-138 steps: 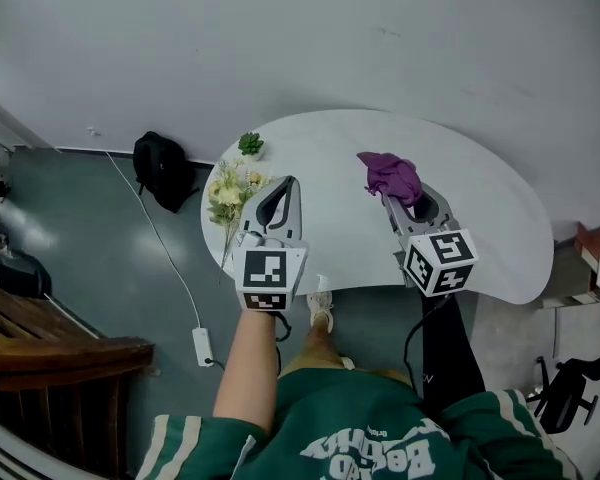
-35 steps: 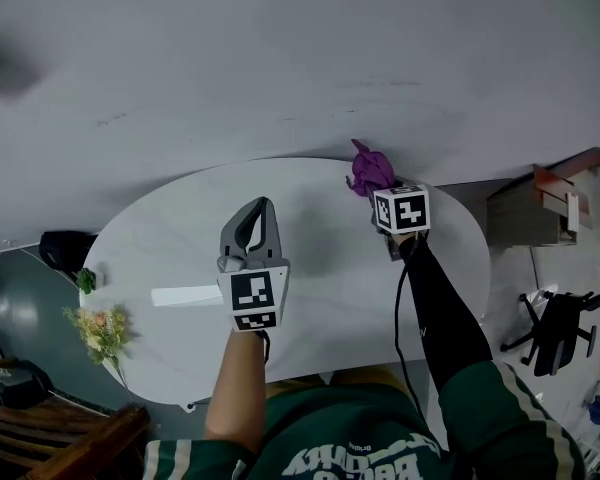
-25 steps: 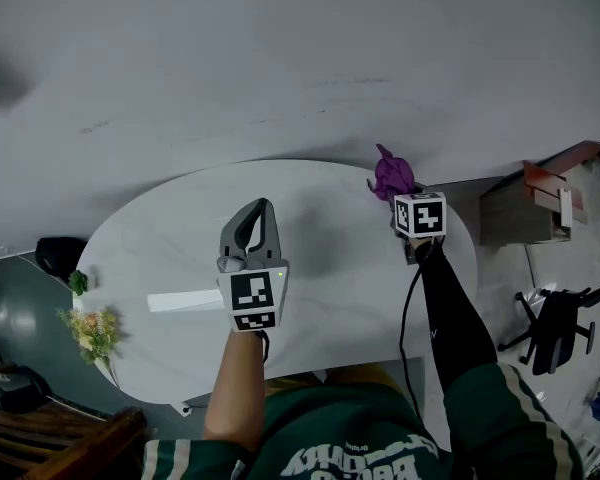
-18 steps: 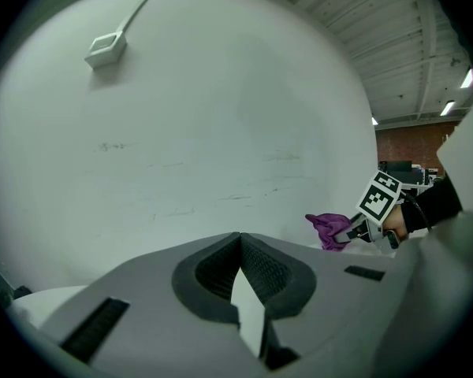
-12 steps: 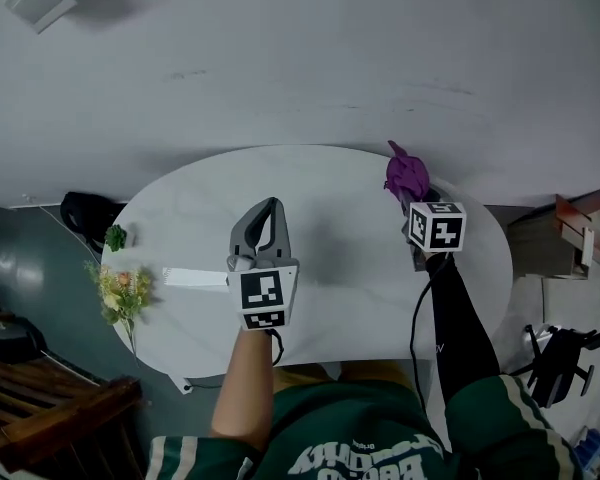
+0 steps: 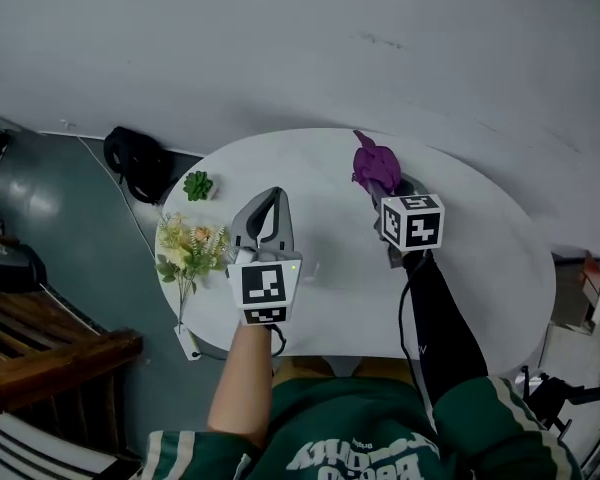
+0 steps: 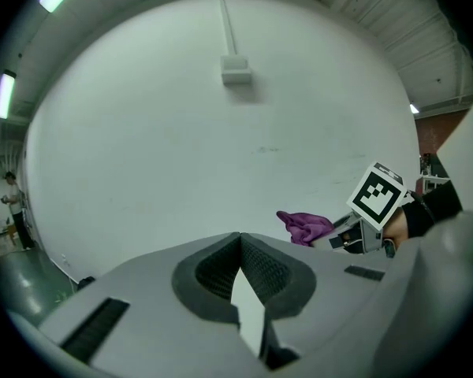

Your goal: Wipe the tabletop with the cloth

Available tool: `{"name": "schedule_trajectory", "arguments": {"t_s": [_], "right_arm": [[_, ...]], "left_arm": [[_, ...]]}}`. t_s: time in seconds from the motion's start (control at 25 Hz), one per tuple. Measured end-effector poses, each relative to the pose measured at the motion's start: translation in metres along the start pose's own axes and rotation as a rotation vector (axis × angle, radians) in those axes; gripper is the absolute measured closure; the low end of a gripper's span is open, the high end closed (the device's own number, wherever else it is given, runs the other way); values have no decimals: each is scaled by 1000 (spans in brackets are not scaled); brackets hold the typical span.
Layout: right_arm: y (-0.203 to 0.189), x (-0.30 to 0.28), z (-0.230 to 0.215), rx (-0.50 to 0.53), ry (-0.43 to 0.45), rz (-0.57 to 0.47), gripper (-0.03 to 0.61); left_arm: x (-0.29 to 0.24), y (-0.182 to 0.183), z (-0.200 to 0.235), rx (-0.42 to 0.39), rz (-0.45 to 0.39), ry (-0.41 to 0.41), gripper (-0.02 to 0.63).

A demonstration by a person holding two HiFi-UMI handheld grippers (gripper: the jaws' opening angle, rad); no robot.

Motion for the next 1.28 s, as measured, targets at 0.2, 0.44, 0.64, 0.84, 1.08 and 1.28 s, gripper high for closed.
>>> {"name": "schedule_trajectory", "arguments": {"t_s": [0.2,0.44,0.64,0.84,1.08,1.28], "right_arm": [[16,-92,94,54,125,42,449],[12,-183,176,67,246,122,449],[-18,-233,198,8,269,233,449],[-20,-234,194,-6,240,238,451],[-25,-210,169,-8,157,249,453],[-34,-182,133,-33,126,247,454]], "left_arm": [[7,-20,87,15,12,61,612],[15,-42,156,19,23,93,612],[19,-56,183,18,29,92,612],[19,-65,188,40,36,77,612],[13,-62,166,48,36,41,612],[8,-54,135,40,36,18,612]]}}
Point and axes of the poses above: the fingertips, and each gripper's own axes: x backward along the fingers, z to its left, y out of its top, the point moved 8 cm from there along x, backward along the fingers, and after that the axes turned 15 degrees about y, right-handed, at the moved point
